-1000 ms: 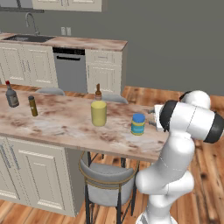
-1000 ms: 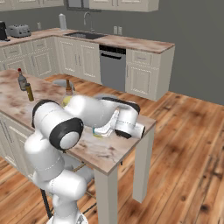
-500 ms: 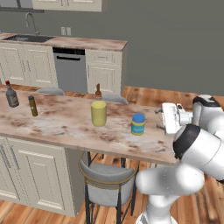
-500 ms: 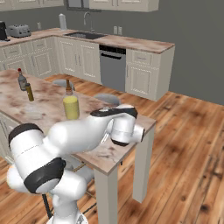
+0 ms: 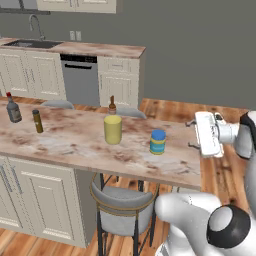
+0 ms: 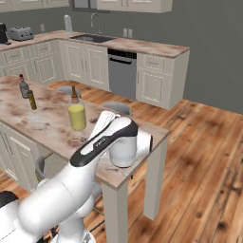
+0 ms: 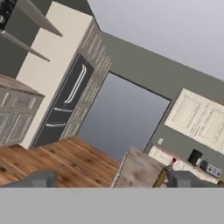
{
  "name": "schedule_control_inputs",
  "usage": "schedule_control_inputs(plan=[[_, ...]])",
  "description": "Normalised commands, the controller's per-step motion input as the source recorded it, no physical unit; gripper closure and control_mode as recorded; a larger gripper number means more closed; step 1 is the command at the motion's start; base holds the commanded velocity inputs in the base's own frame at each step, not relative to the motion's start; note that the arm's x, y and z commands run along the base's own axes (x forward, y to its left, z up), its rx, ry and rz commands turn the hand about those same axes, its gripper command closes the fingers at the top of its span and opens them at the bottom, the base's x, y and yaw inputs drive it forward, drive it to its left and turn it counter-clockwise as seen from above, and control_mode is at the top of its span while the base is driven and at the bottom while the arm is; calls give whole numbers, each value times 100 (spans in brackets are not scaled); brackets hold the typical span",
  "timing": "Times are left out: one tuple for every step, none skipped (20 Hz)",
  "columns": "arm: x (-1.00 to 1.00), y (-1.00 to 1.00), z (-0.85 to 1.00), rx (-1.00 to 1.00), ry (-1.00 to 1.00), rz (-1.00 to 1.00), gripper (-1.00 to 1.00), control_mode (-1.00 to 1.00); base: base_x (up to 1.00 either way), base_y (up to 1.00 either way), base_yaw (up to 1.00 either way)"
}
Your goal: Move the mayonnaise and oil and vinegar bottle from the cabinet to the dining counter.
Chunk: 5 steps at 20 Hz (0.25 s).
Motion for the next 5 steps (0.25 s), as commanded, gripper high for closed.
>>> schedule_control_inputs(plan=[[-85,10,61,-6,-9,0,-100,-100,0,0,0],[-81,26,53,-8,-5,0,-100,-100,0,0,0],[-87,26,51,-8,-6,0,-100,-100,0,0,0],[-86,19,54,-8,-6,0,-100,-100,0,0,0],[-87,16,54,-8,-8,0,-100,-100,0,0,0]])
